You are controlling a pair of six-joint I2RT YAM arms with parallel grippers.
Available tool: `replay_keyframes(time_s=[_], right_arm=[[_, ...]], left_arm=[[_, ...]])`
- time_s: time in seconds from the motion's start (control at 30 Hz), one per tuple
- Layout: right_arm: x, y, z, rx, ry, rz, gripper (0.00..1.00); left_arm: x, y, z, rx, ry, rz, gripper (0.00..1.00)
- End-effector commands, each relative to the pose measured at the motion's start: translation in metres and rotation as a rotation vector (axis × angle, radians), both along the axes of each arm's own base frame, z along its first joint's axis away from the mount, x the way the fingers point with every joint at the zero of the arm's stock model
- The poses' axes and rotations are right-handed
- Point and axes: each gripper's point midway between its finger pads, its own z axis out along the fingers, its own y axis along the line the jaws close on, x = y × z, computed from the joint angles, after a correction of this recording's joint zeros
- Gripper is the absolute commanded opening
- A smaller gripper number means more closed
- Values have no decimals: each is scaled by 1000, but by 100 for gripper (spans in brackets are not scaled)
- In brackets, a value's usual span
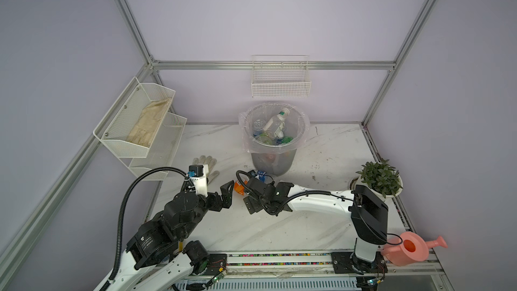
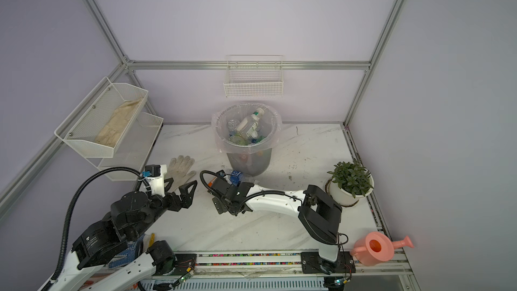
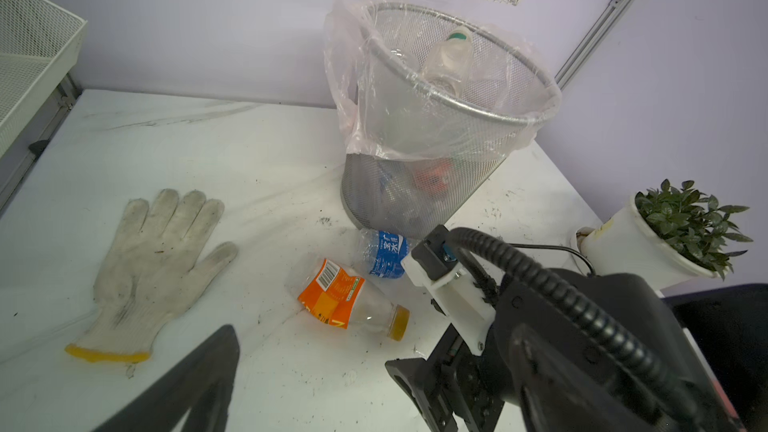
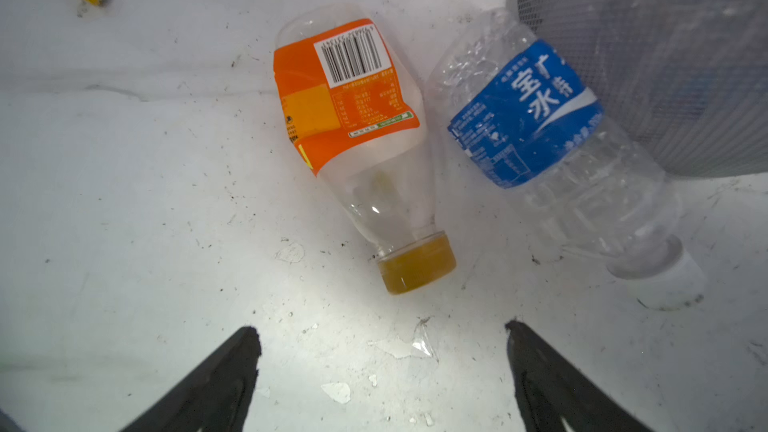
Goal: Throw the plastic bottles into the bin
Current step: 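Withdraw the left gripper toward the robot while the right gripper lowers to the orange-labelled bottle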
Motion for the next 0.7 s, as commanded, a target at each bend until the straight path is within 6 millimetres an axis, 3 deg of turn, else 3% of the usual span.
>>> replay_keyframes(time_s=[0.0,0.17,0.3,0.53,0.67], right_arm=[[4,-1,-4,-92,-24,49,96],[12,10,-18,-137,11,75,97],[21,17,-25,-145,20,87,97],[51,12,-32,-162,26,62,97],[56,17,-36,-162,33,78,97]], left_arm=[[-6,0,-25,91,38,-43,100],[-10,1,-44,125,62,-65,100],[-13,6,-40,118,35,-58,100],[-21,18,-31,68,-27,-38,100],[-24,25,-28,48,-51,-16,100]])
